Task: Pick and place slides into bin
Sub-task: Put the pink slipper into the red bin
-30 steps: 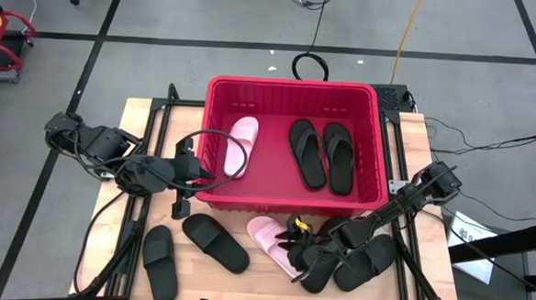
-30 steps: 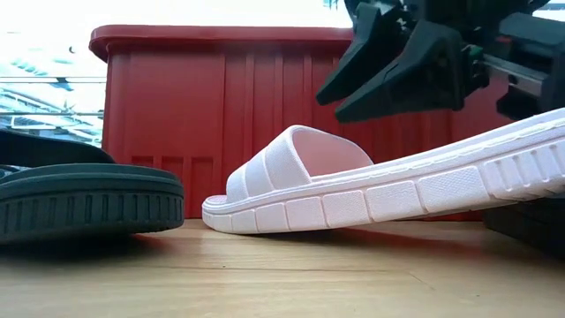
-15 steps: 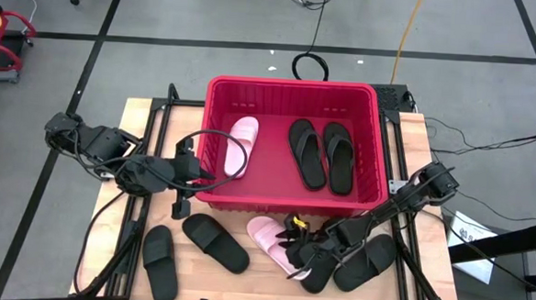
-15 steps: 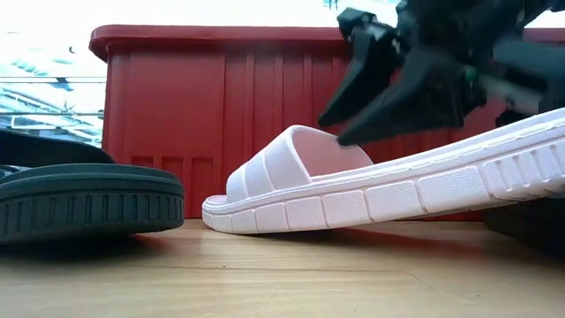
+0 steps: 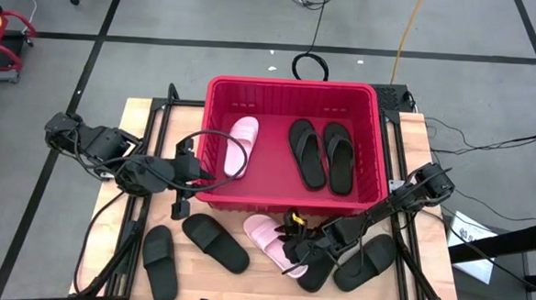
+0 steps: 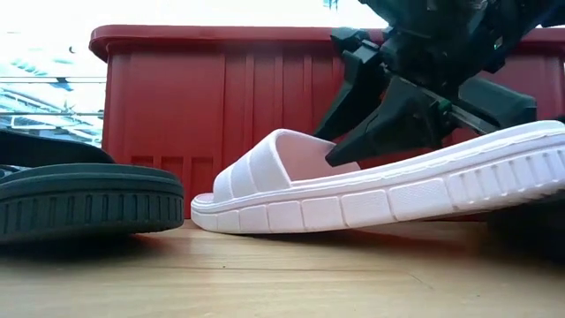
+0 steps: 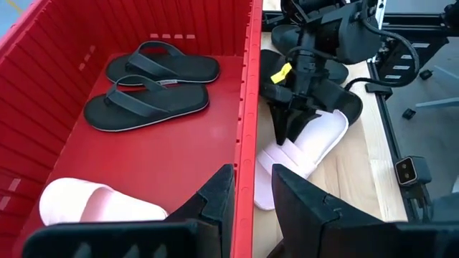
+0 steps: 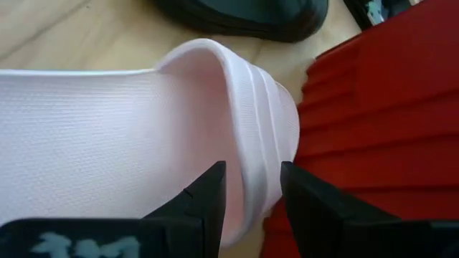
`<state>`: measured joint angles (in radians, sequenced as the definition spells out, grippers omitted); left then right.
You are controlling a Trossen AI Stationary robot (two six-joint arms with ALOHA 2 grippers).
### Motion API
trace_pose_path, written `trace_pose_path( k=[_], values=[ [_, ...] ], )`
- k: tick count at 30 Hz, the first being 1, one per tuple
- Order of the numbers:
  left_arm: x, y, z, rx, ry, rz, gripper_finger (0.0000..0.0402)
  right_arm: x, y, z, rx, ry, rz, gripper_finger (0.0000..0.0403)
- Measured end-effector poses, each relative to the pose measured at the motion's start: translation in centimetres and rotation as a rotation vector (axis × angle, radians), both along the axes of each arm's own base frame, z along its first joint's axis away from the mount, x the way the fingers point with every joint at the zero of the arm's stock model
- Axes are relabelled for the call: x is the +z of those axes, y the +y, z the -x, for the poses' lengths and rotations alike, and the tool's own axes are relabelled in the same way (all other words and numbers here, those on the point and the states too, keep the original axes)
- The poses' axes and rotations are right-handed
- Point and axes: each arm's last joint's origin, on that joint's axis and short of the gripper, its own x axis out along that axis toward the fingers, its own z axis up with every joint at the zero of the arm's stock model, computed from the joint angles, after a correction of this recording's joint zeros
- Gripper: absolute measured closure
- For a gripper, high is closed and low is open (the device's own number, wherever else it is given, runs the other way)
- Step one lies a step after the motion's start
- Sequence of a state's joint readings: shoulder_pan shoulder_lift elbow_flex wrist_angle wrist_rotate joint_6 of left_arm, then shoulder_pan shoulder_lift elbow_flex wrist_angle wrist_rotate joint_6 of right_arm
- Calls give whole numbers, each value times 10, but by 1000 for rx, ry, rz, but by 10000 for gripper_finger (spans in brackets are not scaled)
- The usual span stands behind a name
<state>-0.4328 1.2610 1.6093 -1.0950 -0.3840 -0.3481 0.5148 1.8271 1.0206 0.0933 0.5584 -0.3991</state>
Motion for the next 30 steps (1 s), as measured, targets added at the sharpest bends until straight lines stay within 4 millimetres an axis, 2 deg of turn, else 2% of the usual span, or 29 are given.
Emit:
trace_pose_path(
  k=[4, 10, 19, 25, 30],
  values=[
    [0, 0, 0, -5, 0, -6, 309, 1, -2, -1, -34, -16, 27, 310],
    [0, 0, 0, -6, 1, -7, 309, 0, -6, -2, -65, -21, -15, 390],
    [0, 0, 0, -2, 2, 10, 309, 5, -5, -5, -58, -55, -49, 399],
    [0, -1, 0, 27, 3, 64, 309, 25, -6, -2, -42, -108, -83, 401],
    [0, -2, 0, 44, 17, 159, 309, 56, 2, 9, 6, -194, -78, 401]
  ],
)
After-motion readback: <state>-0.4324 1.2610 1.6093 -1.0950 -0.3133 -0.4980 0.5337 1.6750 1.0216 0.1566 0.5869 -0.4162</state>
